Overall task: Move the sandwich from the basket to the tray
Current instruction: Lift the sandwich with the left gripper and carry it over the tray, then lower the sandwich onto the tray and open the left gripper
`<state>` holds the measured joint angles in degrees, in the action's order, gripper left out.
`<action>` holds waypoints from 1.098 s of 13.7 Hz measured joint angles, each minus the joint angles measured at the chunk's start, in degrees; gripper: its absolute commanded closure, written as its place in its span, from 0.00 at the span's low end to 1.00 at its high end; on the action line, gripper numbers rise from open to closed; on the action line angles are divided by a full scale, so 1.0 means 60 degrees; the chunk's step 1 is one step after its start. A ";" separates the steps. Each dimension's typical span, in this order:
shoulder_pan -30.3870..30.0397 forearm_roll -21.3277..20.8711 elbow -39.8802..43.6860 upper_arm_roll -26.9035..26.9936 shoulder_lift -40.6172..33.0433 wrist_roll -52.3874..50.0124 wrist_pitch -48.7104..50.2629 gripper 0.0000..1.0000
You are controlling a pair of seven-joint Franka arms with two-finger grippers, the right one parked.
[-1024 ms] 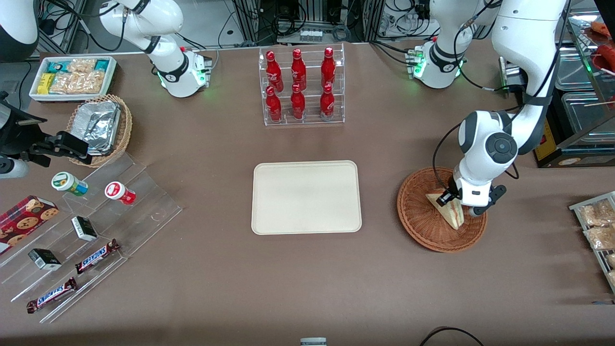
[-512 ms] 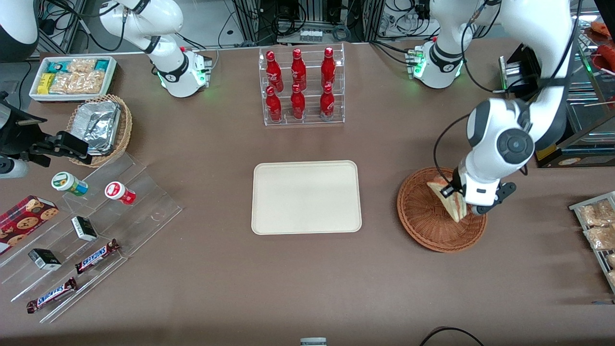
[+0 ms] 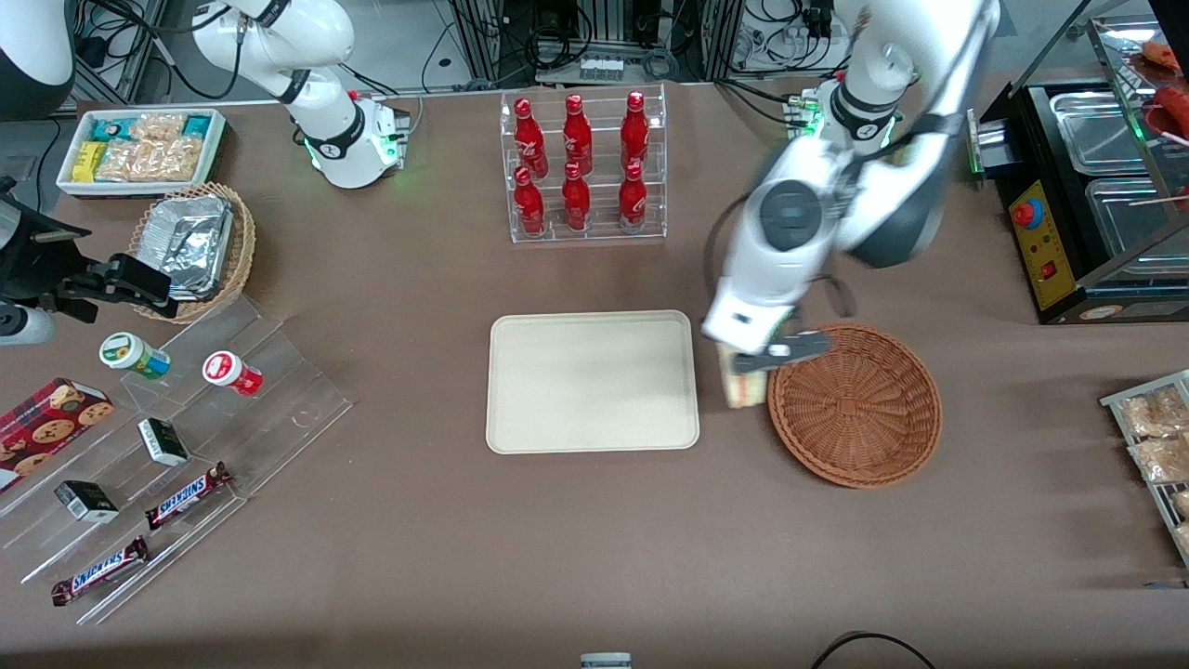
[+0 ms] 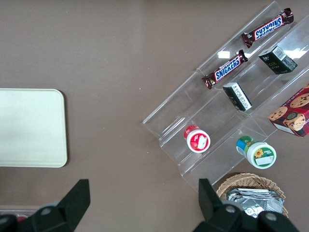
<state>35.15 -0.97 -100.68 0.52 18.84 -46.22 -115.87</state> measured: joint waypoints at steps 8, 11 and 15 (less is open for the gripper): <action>0.2238 -0.0033 0.3296 0.0022 0.4101 -0.0949 -0.1352 1.00; 0.2329 -0.0424 0.3693 0.0029 0.4561 -0.1446 -0.1483 0.64; 0.2328 -0.0503 0.3929 0.0075 0.4749 -0.1662 -0.1712 0.00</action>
<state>49.11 -3.99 -77.11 0.97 47.34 -56.20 -126.14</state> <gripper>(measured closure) 0.564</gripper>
